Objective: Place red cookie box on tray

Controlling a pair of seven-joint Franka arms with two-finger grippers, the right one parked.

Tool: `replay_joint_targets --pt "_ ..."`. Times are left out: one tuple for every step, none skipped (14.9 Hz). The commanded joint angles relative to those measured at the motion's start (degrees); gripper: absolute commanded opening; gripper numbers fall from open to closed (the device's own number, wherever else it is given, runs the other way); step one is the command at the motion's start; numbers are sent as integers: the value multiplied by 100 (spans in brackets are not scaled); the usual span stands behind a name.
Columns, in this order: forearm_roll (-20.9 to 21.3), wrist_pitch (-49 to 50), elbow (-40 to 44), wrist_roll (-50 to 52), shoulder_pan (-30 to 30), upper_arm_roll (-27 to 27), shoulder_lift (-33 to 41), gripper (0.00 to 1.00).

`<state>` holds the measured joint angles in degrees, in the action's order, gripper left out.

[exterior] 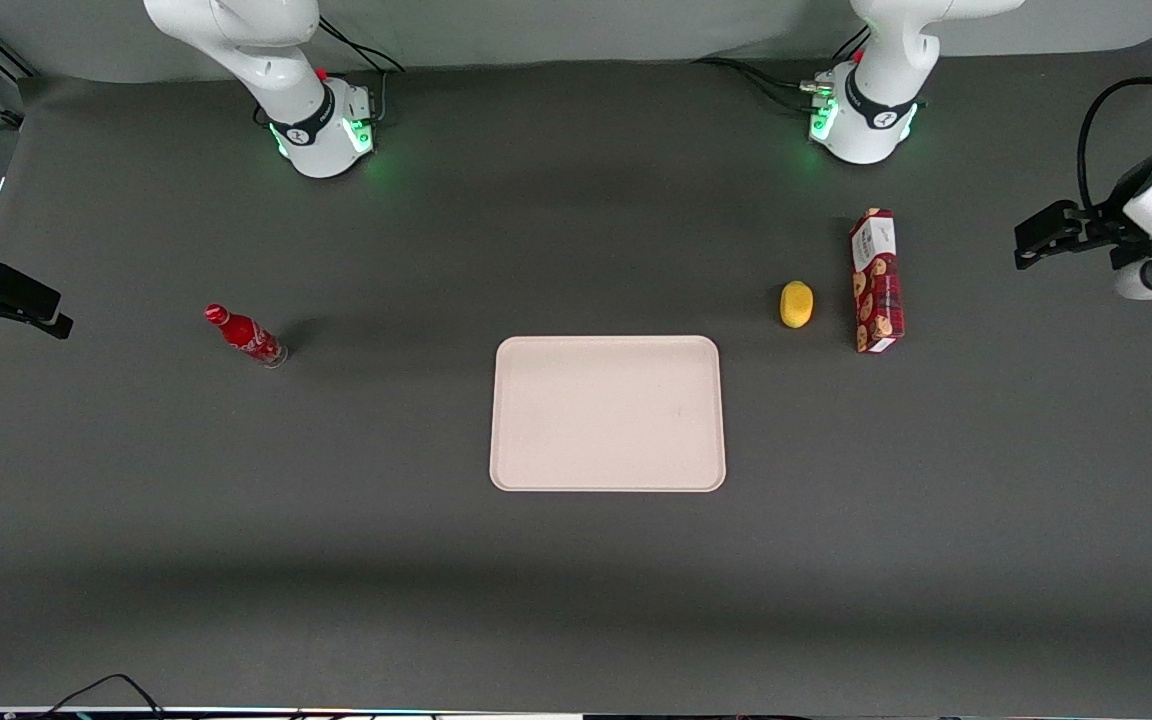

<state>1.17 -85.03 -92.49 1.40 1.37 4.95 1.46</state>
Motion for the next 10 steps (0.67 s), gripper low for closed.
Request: replay_joint_targets --pt "-3 -459 -1074 62 -32 -11 529 100" --pt "6 -810 -1539 62 -32 -11 713 100" --pt "-3 -1179 -2057 71 -32 -11 959 100" --pt "-3 -1514 -2532 71 -32 -11 1161 100" --pt "-3 -1761 -2911 62 -23 -20 1285 100" --pt "-3 -1928 -3185 62 -23 -20 1330 100" --pt "-20 -2156 -3492 62 -23 -20 1382 100" --pt "-21 -2541 -3922 62 -23 -20 1505 100" --pt "-21 -3050 -4430 62 -23 -20 1671 100" --pt "-21 -3473 -4827 62 -23 -20 1743 100"
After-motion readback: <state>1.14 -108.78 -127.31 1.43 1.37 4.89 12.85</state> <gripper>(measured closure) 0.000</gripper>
